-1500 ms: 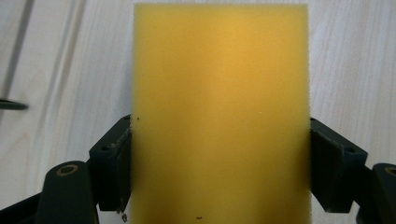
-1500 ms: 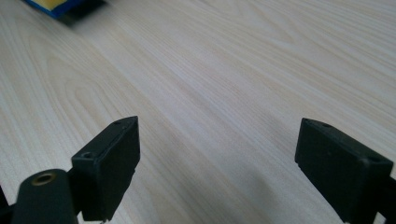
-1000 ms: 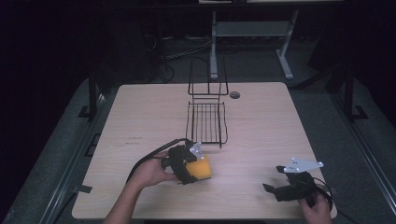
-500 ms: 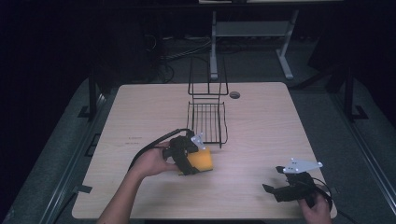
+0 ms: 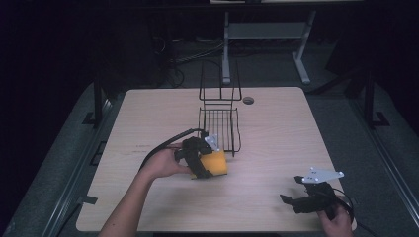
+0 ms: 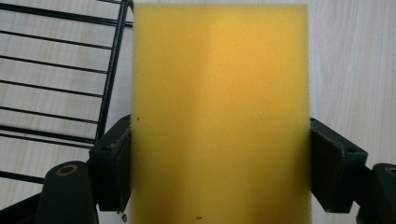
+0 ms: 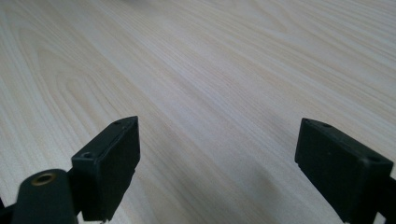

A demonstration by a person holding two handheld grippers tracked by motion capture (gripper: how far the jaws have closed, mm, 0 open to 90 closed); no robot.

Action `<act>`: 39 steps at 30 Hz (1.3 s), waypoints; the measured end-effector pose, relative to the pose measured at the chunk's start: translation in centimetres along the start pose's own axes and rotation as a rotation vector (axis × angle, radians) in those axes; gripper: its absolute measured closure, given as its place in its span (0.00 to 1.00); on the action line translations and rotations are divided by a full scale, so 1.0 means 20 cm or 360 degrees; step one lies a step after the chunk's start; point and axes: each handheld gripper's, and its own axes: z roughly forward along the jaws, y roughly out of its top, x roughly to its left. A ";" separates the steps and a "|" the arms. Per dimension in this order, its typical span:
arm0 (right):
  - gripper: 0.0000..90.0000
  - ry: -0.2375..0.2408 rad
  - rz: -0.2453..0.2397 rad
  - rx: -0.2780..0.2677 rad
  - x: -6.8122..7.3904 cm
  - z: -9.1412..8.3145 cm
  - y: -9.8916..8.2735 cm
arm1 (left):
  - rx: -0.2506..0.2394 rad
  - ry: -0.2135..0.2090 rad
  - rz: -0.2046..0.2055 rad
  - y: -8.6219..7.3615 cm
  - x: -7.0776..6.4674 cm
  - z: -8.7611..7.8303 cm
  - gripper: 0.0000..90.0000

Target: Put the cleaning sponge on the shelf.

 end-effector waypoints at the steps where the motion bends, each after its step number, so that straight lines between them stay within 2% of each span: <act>1: 0.15 0.0000 0.0007 0.0008 0.00 0.00 0.00 | 0.0005 0.0003 0.0000 0.00 0.00 0.00 0.24; 7: 0.15 0.0003 -0.0004 0.0006 -0.01 0.00 0.00 | 0.0018 0.0016 0.0025 0.03 0.03 -0.01 0.24; 9: 0.15 0.0001 -0.0009 0.0007 -0.01 0.00 0.00 | 0.0000 0.0012 0.0021 0.03 0.04 -0.02 0.24; 15: 0.15 -0.0001 -0.0014 0.0009 0.00 0.00 0.00 | 0.0037 0.0022 0.0030 0.05 0.06 -0.02 0.24; 18: 0.15 -0.0005 -0.0015 0.0014 0.00 0.00 0.00 | 0.0024 0.0029 0.0032 0.06 0.08 -0.02 0.24; 30: 0.15 -0.0007 -0.0017 0.0020 0.00 0.00 0.00 | 0.0081 0.0010 0.0044 0.12 0.17 -0.01 0.24; 35: 0.15 -0.0008 -0.0017 0.0012 0.00 0.00 0.00 | 0.0057 0.0009 0.0040 0.14 0.21 0.00 0.24; 39: 0.15 -0.0005 -0.0024 0.0021 -0.01 0.00 0.00 | 0.0091 0.0006 0.0034 0.15 0.23 0.01 0.24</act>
